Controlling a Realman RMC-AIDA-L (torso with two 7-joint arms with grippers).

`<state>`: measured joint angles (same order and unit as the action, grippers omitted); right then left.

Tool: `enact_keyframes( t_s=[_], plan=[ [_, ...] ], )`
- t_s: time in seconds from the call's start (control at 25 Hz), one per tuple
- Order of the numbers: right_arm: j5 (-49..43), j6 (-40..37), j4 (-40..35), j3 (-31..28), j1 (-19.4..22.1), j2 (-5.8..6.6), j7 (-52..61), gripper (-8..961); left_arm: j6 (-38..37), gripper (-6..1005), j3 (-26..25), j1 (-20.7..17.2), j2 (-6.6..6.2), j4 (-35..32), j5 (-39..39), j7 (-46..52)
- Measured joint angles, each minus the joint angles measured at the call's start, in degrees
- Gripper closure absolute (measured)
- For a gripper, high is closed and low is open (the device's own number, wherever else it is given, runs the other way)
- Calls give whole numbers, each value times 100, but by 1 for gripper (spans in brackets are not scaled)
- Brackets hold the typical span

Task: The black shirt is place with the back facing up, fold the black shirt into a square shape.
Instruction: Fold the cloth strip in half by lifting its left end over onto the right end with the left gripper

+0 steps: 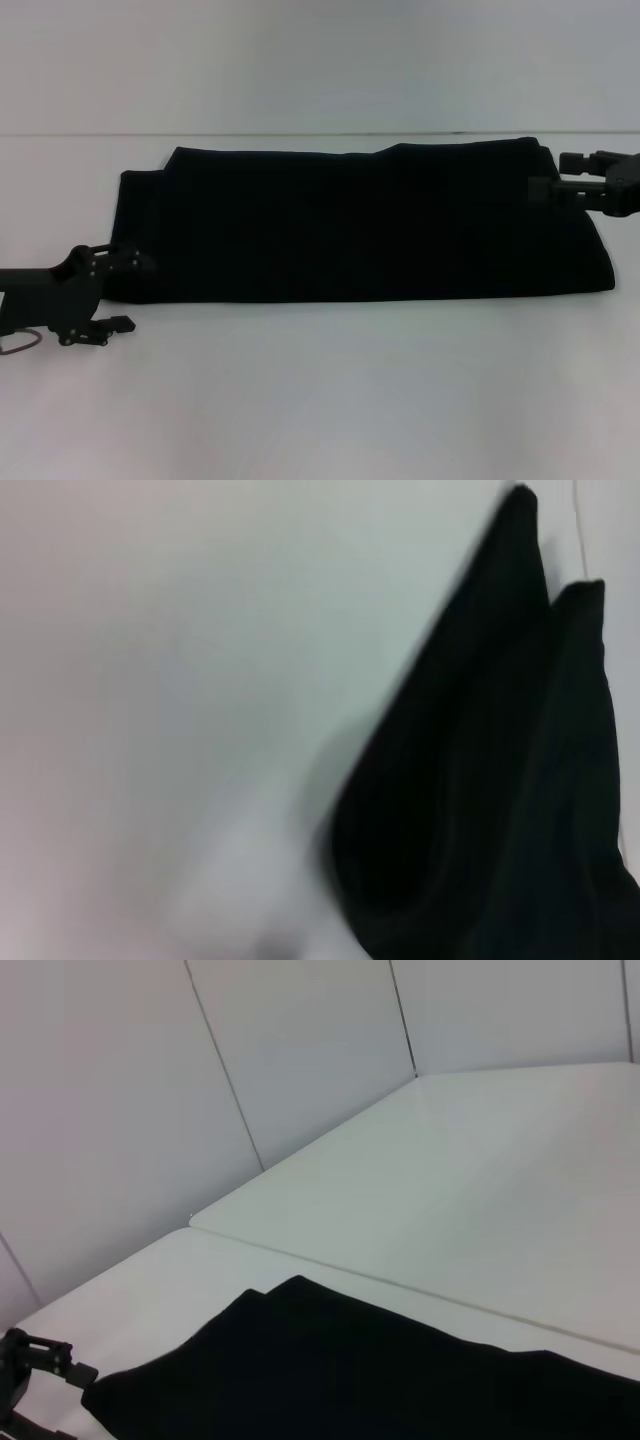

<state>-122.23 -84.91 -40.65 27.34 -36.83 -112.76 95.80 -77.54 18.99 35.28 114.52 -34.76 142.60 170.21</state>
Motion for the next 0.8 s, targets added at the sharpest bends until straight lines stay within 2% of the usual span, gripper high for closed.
enact_keyframes(
  t_s=[0.8],
  plan=[
    [182, -8, -14, 0, 54, -36, -44, 61, 579, 112, -9, 74, -30, 83, -18, 30]
  ],
)
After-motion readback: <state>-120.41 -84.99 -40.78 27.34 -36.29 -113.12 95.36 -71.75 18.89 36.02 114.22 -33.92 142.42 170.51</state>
